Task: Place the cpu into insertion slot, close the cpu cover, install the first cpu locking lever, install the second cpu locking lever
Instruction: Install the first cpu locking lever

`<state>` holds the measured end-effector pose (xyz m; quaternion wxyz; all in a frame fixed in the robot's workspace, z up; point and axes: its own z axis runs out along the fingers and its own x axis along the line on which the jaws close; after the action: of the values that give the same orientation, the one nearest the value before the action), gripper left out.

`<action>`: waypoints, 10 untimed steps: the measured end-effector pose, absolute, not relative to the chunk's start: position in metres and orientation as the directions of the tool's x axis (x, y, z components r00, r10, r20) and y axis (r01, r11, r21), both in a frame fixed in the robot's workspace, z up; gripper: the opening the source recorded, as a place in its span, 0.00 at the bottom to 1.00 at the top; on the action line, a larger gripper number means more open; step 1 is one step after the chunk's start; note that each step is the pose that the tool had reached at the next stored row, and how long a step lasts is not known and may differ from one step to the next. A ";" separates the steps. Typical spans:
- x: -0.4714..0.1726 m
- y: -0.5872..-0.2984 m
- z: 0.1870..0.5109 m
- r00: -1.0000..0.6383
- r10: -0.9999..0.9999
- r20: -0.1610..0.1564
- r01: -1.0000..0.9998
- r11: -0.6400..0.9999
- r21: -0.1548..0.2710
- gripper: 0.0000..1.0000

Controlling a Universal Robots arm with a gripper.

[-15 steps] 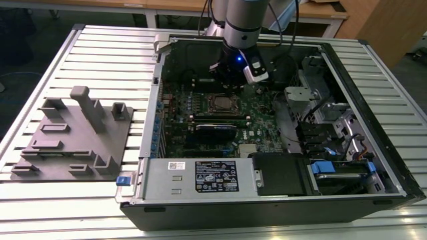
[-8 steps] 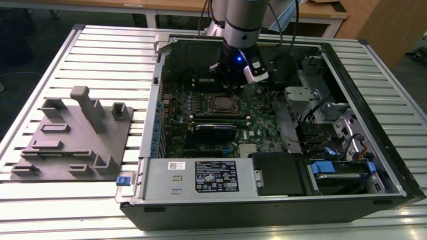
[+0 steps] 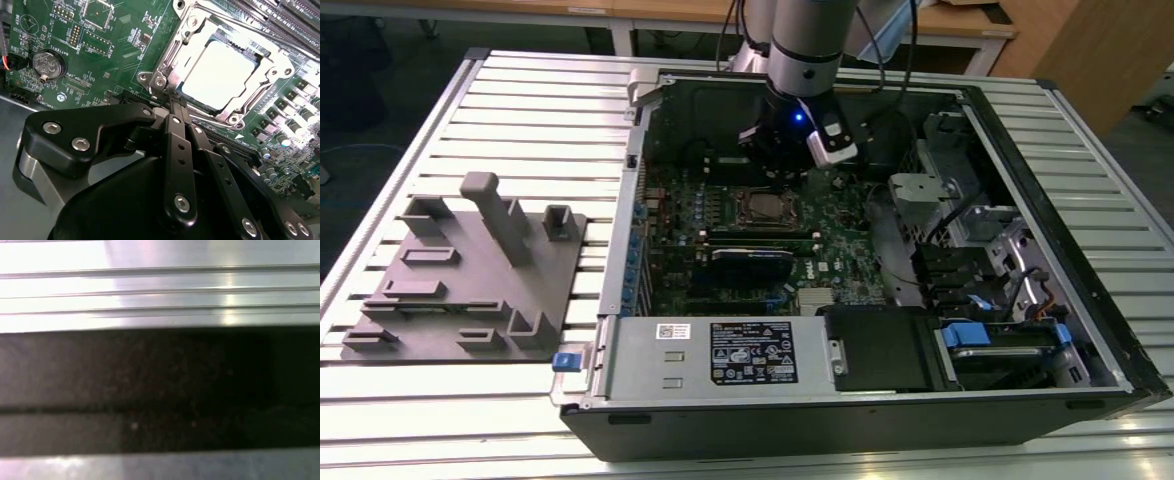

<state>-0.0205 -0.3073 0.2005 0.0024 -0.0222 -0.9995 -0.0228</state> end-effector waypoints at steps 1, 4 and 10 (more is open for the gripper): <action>-0.021 -0.307 0.200 -0.999 0.044 0.006 0.044 0.998 0.043 0.10; -0.020 -0.307 0.200 -0.999 0.044 0.005 0.044 0.998 0.036 0.10; -0.021 -0.307 0.201 -0.999 0.044 0.006 0.045 0.998 0.040 0.10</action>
<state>-0.0207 -0.3072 0.2013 0.0024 -0.0223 -0.9995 -0.0202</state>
